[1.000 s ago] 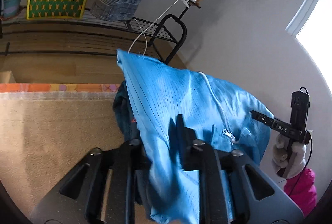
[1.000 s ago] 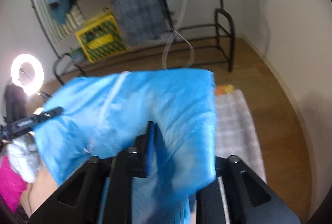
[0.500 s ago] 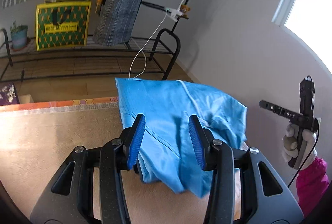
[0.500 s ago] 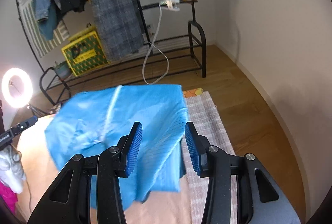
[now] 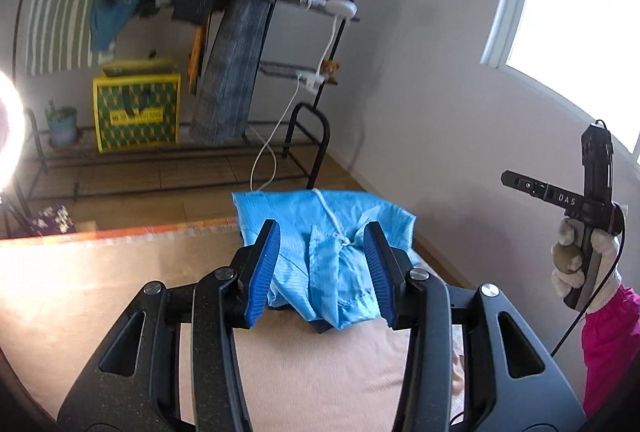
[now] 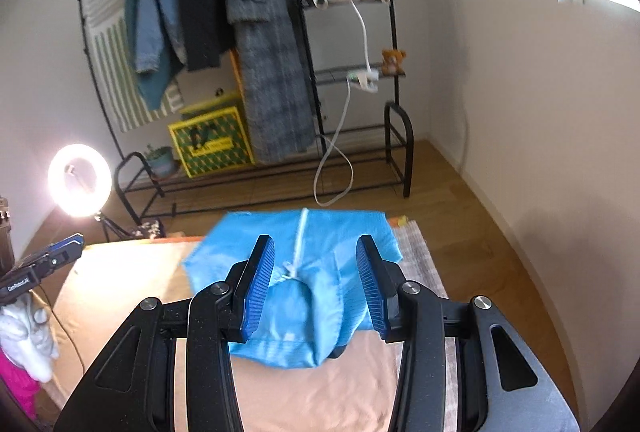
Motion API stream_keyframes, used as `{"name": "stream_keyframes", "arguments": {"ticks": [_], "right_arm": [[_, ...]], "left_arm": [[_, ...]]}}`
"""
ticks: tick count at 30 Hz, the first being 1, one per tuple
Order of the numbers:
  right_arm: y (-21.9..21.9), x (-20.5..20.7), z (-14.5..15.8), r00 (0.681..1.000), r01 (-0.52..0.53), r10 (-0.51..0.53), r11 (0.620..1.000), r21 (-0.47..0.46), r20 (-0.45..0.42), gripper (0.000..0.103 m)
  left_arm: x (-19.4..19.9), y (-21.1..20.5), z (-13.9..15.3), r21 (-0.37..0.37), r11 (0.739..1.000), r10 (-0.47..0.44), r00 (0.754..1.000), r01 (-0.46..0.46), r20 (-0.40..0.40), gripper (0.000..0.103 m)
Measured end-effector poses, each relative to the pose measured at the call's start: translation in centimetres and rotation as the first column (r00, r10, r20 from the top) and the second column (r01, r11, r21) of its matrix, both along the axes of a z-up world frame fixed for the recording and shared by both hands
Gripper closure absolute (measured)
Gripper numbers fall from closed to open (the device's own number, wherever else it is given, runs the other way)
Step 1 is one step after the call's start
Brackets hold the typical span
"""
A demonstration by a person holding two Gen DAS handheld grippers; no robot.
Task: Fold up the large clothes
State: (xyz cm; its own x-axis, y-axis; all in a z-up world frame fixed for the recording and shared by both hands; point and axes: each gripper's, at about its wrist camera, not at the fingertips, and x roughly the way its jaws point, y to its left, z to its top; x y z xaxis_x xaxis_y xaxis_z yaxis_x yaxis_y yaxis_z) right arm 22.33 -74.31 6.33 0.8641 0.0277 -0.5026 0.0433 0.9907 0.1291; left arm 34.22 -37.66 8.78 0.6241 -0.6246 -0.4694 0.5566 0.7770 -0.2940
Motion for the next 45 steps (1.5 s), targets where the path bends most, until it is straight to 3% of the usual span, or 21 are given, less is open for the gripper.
{"name": "stream_keyframes", "arguments": {"ticks": [12, 22, 29, 32, 36, 39, 42, 45], "right_arm": [[7.6, -11.6, 9.3, 0.989, -0.002, 0.012, 0.998, -0.067, 0.149, 0.062], [12.5, -19.9, 12.3, 0.971, -0.022, 0.035, 0.998, -0.059, 0.236, 0.061], [16.3, -23.2, 11.5, 0.967, -0.057, 0.075, 0.995, -0.078, 0.244, 0.058], [17.6, -24.1, 10.9, 0.969, -0.052, 0.071, 0.995, -0.087, 0.236, 0.058], [19.7, -24.5, 9.2, 0.972, -0.019, 0.046, 0.993, -0.119, 0.229, 0.039], [20.7, -24.8, 7.3, 0.973, 0.004, 0.023, 0.993, -0.118, 0.230, 0.032], [21.3, -24.6, 5.4, 0.970, 0.038, -0.006, 0.992, -0.124, 0.244, 0.022], [22.1, -23.8, 3.4, 0.970, 0.067, -0.025, 0.983, -0.169, 0.240, 0.019]], "left_arm": [[-12.5, 7.0, 10.5, -0.036, 0.999, -0.004, 0.983, 0.010, 0.182, 0.056], [-22.5, 12.7, 15.3, -0.016, 0.999, -0.025, 0.951, 0.032, 0.309, 0.042], [-26.7, 16.3, 14.5, -0.006, 1.000, 0.004, 0.948, -0.002, 0.319, 0.034], [-27.3, 17.1, 13.6, 0.010, 1.000, 0.003, 0.952, -0.007, 0.306, 0.023], [-27.5, 17.9, 11.6, 0.029, 0.999, 0.006, 0.953, -0.015, 0.302, 0.010], [-27.4, 18.3, 9.6, 0.039, 0.999, 0.015, 0.962, -0.026, 0.274, 0.003], [-27.4, 18.2, 7.5, 0.073, 0.996, 0.022, 0.965, -0.043, 0.262, 0.000], [-27.0, 17.7, 5.2, 0.107, 0.993, 0.027, 0.969, -0.055, 0.244, 0.000]]}}
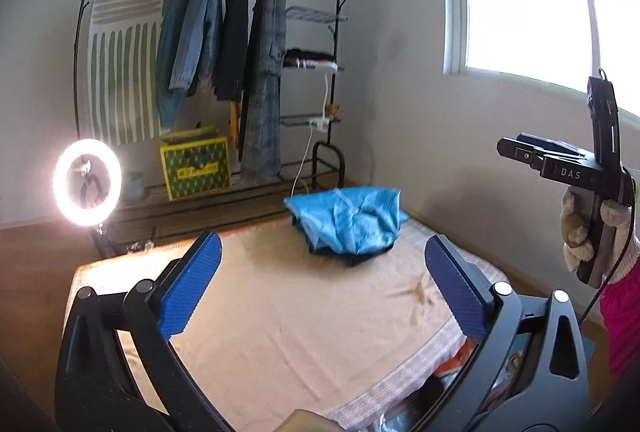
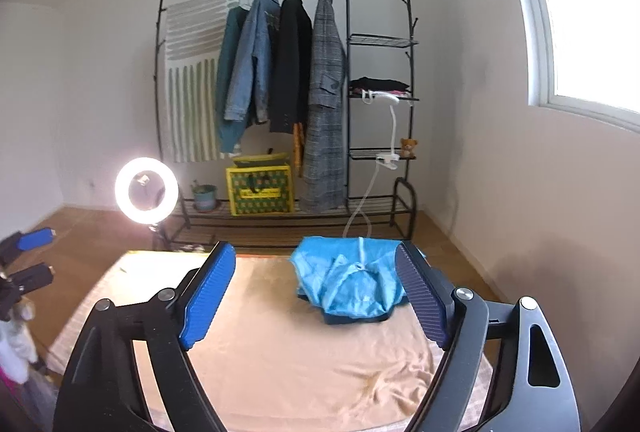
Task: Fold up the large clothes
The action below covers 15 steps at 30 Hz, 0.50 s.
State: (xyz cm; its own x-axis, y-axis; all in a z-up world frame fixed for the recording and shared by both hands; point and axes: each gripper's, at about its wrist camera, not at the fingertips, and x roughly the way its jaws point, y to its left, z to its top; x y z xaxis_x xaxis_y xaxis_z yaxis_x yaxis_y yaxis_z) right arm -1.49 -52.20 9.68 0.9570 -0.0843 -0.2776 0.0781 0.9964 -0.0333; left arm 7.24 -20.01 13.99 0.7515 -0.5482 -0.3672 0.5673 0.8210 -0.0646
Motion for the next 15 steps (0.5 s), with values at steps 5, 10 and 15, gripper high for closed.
{"name": "stream_keyframes", "arguments": {"ticks": [5, 10, 15], "right_arm": [[1.0, 2.3, -3.3, 0.999, -0.005, 0.004, 1.000, -0.023, -0.038, 0.016], [1.6, 4.0, -6.6, 0.997, -0.015, 0.015, 1.000, -0.009, -0.070, 0.016], [1.5, 5.8, -9.9, 0.996, 0.024, -0.023, 1.000, 0.012, -0.090, 0.016]], "left_arm": [[1.3, -1.1, -3.8, 0.032, 0.999, 0.025, 0.999, -0.024, -0.033, 0.000], [2.7, -1.7, -7.2, 0.049, 0.998, 0.052, 0.998, -0.051, -0.028, 0.000], [4.4, -2.2, -9.7, 0.050, 0.997, 0.067, 0.995, -0.063, -0.071, 0.000]]}}
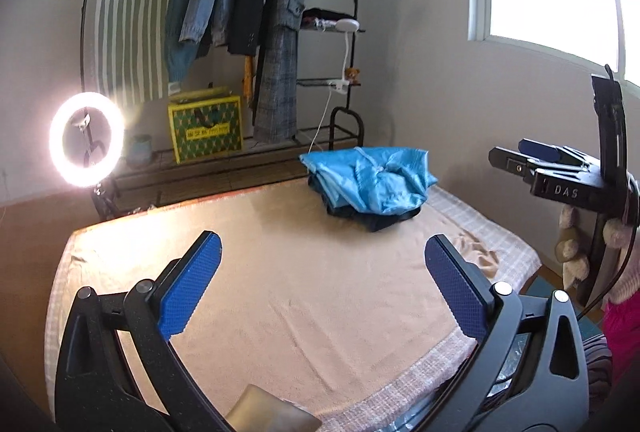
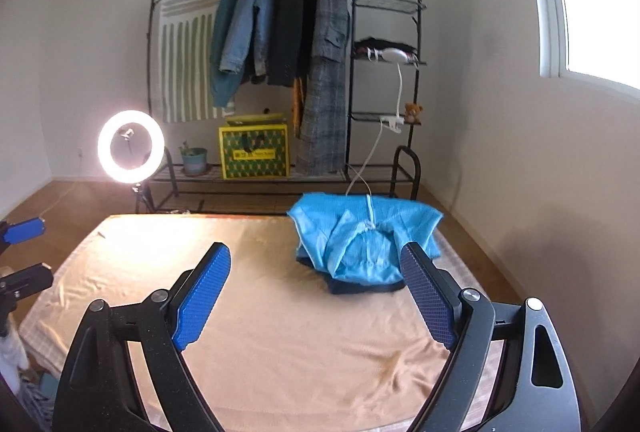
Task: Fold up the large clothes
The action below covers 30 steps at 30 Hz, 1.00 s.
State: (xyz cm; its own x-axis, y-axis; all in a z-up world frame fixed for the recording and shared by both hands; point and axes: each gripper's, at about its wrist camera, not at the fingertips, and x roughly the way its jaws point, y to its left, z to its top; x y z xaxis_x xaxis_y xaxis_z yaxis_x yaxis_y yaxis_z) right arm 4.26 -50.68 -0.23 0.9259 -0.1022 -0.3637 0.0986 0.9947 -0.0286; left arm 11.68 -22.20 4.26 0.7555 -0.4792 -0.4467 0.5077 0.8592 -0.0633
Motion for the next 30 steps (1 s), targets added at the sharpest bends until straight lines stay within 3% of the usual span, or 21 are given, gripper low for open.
{"name": "stream_keyframes", "arguments": {"ticks": [14, 20, 30], "right_arm": [[-0.6, 2.9, -5.4, 0.998, 0.067, -0.067, 0.997, -0.039, -0.012, 0.016], [-0.2, 3.8, -7.4, 0.994, 0.063, -0.069, 0.995, -0.075, -0.080, 0.016], [-0.2, 3.9, -8.0, 0.993, 0.069, -0.076, 0.995, -0.077, -0.093, 0.016]], "left_arm": [[4.4, 0.4, -4.9, -0.014, 0.998, 0.064, 0.993, -0.066, -0.097, 0.000], [4.6, -0.7, -6.3, 0.035, 0.998, 0.057, 0.993, -0.054, -0.105, 0.000], [4.3, -1.2, -6.8, 0.061, 0.997, 0.046, 0.993, -0.040, -0.105, 0.000]]}}
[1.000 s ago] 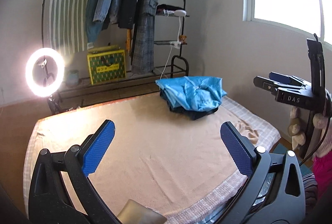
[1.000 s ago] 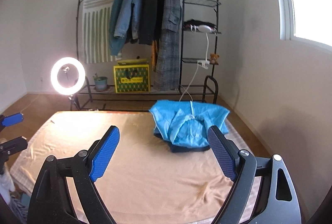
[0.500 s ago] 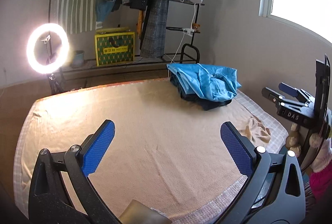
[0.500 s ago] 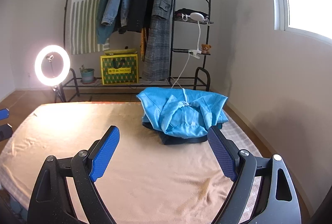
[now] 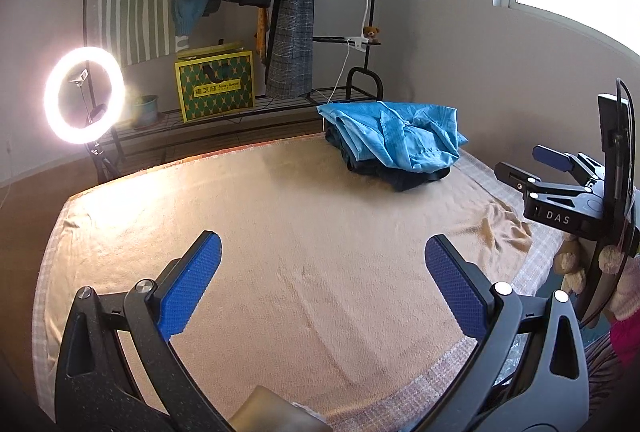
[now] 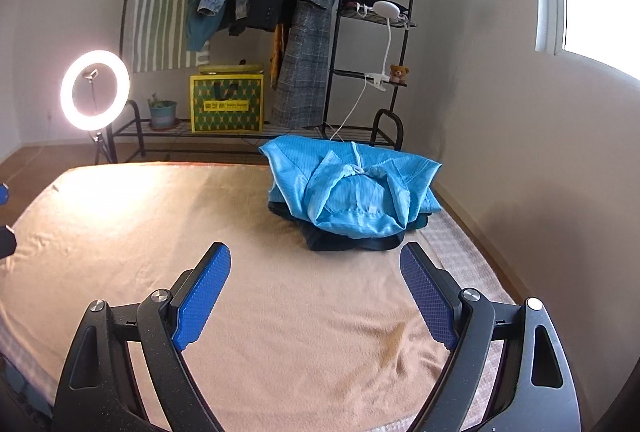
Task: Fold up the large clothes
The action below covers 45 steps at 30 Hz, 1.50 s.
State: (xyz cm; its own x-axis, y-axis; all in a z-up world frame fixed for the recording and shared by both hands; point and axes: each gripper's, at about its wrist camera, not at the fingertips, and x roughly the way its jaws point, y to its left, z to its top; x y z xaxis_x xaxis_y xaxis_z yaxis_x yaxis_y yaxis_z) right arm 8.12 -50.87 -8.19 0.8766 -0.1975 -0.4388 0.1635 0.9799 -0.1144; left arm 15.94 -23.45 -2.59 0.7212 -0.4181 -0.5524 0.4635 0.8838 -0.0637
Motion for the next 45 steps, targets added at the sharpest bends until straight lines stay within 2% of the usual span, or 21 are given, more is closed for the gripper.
{"name": "stream_keyframes", "arguments": {"ticks": [13, 40, 45], "right_arm": [[-0.5, 0.1, -0.1, 1.000, 0.015, -0.014, 0.999, 0.035, -0.011, 0.016], [-0.2, 0.3, -0.6, 1.000, 0.010, -0.009, 1.000, 0.028, -0.028, 0.016], [-0.2, 0.4, -0.6, 0.999, 0.006, -0.005, 0.999, 0.031, -0.032, 0.016]], "left_arm": [[-0.2, -0.3, -0.1, 0.001, 1.000, 0.000, 1.000, 0.000, 0.003, 0.000], [-0.7, -0.5, -0.3, 0.002, 1.000, -0.003, 1.000, 0.003, -0.003, 0.000], [-1.2, -0.5, -0.2, 0.011, 1.000, 0.011, 1.000, -0.011, 0.029, 0.000]]}}
